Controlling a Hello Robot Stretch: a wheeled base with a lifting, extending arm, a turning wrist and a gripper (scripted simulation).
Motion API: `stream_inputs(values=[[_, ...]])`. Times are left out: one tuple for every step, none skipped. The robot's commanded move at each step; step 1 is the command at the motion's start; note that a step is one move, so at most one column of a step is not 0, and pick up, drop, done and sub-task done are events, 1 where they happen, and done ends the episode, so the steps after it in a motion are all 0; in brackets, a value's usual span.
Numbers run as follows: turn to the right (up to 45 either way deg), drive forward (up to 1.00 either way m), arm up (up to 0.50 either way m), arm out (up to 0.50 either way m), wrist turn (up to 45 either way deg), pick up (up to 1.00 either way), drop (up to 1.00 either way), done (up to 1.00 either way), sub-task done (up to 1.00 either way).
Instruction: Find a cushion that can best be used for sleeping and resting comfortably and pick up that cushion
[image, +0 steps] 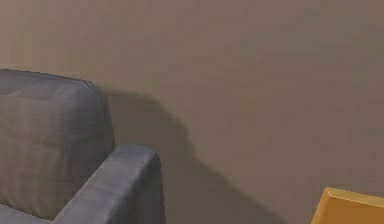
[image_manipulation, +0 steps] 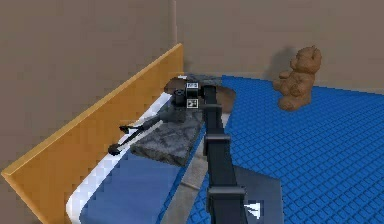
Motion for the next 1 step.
stream_inputs(values=[[0.0, 0.0, 0.0, 0.0, 45.0, 0.0, 0.0, 0.0, 0.0]])
